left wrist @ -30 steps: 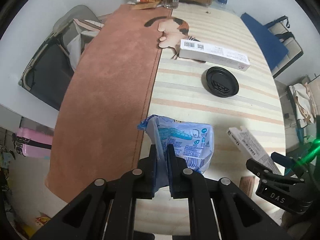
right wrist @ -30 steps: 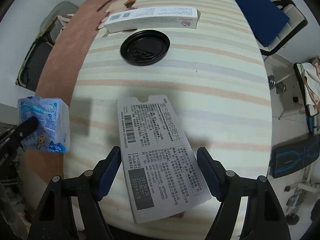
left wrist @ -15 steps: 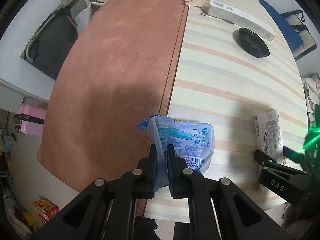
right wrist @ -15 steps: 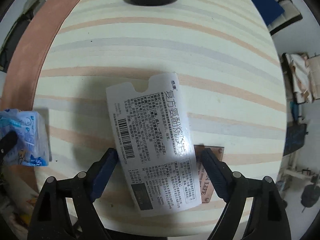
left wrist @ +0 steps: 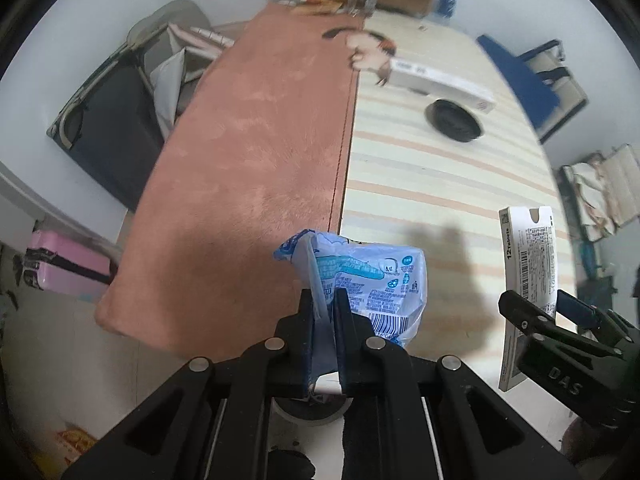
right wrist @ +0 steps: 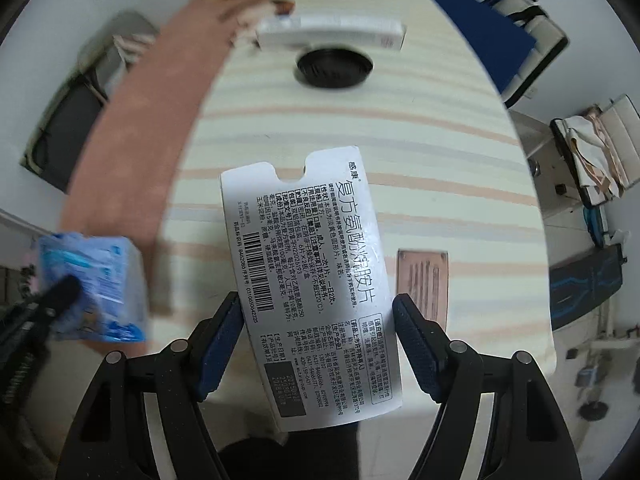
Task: Collect trash
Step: 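Carry both items over the bin and open both tools to drop them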
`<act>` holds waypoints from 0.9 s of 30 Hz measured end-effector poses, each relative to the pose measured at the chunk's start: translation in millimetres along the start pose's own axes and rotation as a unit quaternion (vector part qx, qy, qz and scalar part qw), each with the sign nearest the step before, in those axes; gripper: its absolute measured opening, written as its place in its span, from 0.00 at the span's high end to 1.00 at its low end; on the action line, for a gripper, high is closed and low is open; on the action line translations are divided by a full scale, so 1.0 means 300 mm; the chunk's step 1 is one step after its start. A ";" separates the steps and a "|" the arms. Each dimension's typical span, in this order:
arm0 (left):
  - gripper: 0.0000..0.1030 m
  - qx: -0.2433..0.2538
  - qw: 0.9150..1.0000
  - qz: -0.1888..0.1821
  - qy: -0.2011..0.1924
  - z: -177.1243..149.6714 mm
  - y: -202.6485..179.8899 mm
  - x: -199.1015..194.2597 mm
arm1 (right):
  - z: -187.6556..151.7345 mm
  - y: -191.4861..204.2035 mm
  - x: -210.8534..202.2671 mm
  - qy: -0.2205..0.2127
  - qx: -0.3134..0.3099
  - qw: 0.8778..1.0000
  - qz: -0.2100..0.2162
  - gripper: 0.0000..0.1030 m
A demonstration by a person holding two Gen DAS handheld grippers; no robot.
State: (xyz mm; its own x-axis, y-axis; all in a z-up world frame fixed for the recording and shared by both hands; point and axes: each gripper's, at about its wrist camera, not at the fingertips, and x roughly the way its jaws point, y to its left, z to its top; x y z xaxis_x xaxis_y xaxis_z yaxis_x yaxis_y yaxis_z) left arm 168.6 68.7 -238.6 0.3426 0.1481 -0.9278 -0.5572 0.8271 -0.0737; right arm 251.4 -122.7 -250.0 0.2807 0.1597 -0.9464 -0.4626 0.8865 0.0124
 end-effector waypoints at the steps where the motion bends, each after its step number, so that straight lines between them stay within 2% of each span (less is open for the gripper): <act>1: 0.93 0.004 1.000 -0.007 -0.003 -0.021 0.014 -0.031 | -0.033 0.011 -0.046 -0.009 0.007 1.000 0.002 0.25; 4: 0.93 0.023 0.999 -0.029 -0.007 -0.101 0.052 -0.108 | -0.140 0.060 -0.167 -0.028 0.029 0.999 0.011 0.25; 7: 0.93 0.044 0.998 -0.041 0.002 -0.198 0.084 -0.151 | -0.281 0.116 -0.249 -0.029 0.051 0.998 0.022 0.25; 10: 0.93 0.046 0.997 -0.046 0.033 -0.298 0.121 -0.133 | -0.424 0.149 -0.250 -0.003 0.066 0.997 0.037 0.25; 13: 0.93 0.049 0.995 -0.041 0.070 -0.385 0.139 -0.048 | -0.547 0.167 -0.184 0.035 0.071 0.996 0.048 0.25; 19: 0.93 0.036 0.990 -0.016 0.139 -0.560 0.173 0.260 | -0.767 0.152 0.121 0.111 0.097 0.986 0.072 0.25; 23: 0.93 0.023 0.984 0.002 0.178 -0.669 0.202 0.520 | -0.873 0.140 0.406 0.151 0.107 0.980 0.079 0.25; 27: 0.92 0.020 0.978 0.013 0.207 -0.767 0.229 0.798 | -0.954 0.126 0.685 0.173 0.110 0.976 0.076 0.25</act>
State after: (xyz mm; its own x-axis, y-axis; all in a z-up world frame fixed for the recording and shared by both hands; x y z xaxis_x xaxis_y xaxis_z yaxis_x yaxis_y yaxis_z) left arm 38.2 36.3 -550.0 -0.0120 -0.0569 -0.9983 -0.5287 0.8478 -0.0420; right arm 50.8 -180.6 -536.5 -0.0961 0.1748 -0.9799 -0.2752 0.9414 0.1949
